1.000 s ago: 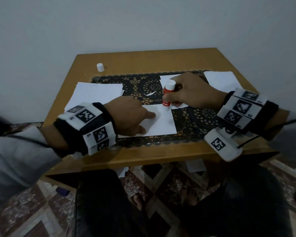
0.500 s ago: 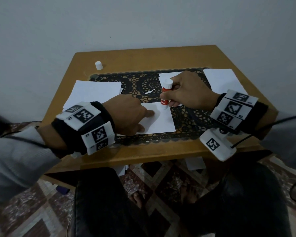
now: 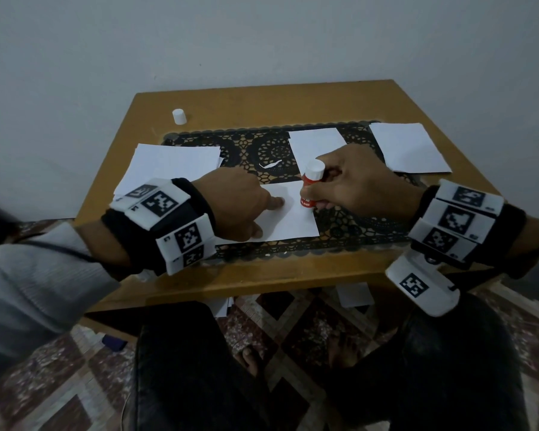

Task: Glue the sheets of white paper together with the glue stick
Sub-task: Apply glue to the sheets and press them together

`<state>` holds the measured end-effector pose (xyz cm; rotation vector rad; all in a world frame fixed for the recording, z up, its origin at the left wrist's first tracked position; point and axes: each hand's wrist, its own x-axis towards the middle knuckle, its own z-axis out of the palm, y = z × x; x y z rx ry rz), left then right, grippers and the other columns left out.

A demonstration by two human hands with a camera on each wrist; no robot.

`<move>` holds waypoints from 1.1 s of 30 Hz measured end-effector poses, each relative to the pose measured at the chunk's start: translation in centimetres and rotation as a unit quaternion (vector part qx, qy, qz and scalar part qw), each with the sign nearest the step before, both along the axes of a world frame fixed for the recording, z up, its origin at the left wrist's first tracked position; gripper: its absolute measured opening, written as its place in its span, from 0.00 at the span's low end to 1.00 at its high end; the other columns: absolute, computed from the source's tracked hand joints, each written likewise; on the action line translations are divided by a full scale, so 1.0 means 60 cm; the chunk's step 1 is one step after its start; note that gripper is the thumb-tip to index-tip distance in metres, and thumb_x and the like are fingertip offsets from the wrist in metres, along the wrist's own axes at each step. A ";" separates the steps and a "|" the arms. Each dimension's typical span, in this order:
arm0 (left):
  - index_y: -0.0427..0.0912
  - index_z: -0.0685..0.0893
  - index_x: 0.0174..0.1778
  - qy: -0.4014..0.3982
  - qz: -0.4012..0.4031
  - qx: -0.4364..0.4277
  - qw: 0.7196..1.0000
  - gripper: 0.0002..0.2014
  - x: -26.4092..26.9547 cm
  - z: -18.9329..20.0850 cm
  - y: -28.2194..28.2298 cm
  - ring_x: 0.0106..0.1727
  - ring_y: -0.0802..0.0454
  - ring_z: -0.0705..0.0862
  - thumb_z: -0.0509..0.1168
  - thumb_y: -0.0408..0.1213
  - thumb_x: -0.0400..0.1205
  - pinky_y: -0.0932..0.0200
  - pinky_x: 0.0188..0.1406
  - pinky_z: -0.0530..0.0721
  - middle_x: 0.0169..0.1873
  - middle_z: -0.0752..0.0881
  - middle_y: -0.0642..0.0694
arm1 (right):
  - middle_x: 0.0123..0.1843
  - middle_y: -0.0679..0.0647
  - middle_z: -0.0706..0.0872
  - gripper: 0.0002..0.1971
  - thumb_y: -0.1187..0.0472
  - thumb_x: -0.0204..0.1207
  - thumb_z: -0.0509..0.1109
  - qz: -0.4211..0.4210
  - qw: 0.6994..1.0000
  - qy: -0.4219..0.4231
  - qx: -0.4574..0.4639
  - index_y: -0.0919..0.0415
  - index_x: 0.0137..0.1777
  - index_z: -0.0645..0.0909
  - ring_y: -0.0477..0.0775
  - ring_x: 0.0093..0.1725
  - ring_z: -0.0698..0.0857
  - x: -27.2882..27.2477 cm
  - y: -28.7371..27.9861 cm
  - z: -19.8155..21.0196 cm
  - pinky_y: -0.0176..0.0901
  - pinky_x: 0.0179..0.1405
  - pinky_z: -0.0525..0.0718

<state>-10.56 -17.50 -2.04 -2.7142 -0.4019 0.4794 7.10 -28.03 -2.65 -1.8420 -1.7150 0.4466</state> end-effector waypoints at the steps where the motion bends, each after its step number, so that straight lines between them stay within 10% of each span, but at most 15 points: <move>1: 0.57 0.54 0.83 0.001 -0.001 0.001 1.000 0.35 0.000 -0.001 0.000 0.53 0.42 0.82 0.60 0.58 0.82 0.55 0.46 0.81 0.55 0.84 0.39 | 0.37 0.48 0.91 0.08 0.56 0.73 0.78 0.007 1.000 -0.004 0.006 0.62 0.44 0.89 0.40 0.34 0.89 0.000 -0.006 0.000 0.38 0.41 0.87; 8: 0.59 0.52 0.83 0.008 0.016 -0.027 0.999 0.35 -0.003 -0.009 0.006 0.55 0.43 0.81 0.58 0.59 0.82 0.55 0.43 0.78 0.60 0.79 0.40 | 0.39 0.51 0.92 0.09 0.55 0.72 0.78 0.045 0.998 0.013 -0.032 0.62 0.45 0.89 0.49 0.36 0.90 -0.011 -0.026 0.008 0.58 0.44 0.87; 17: 0.53 0.64 0.77 -0.065 0.123 -0.197 0.971 0.40 0.006 -0.007 0.035 0.70 0.42 0.67 0.71 0.60 0.72 0.47 0.67 0.71 0.70 0.69 0.42 | 0.40 0.53 0.91 0.12 0.59 0.75 0.76 0.051 0.995 0.076 -0.038 0.66 0.52 0.83 0.50 0.37 0.91 -0.007 -0.030 0.029 0.50 0.41 0.90; 26: 0.44 0.73 0.60 -0.049 0.193 -0.289 0.936 0.31 0.039 0.014 0.047 0.47 0.50 0.76 0.79 0.50 0.67 0.60 0.34 0.73 0.47 0.79 0.49 | 0.39 0.54 0.91 0.20 0.56 0.73 0.76 -0.019 0.994 0.105 -0.015 0.64 0.57 0.71 0.54 0.32 0.91 0.013 -0.031 0.038 0.45 0.33 0.90; 33: 0.43 0.70 0.63 -0.131 0.205 -0.341 0.908 0.29 0.022 0.025 0.044 0.52 0.48 0.77 0.78 0.37 0.71 0.58 0.40 0.75 0.53 0.78 0.46 | 0.42 0.55 0.89 0.16 0.51 0.74 0.76 -0.031 0.998 0.050 0.022 0.60 0.49 0.75 0.55 0.38 0.89 0.019 -0.027 0.033 0.59 0.42 0.89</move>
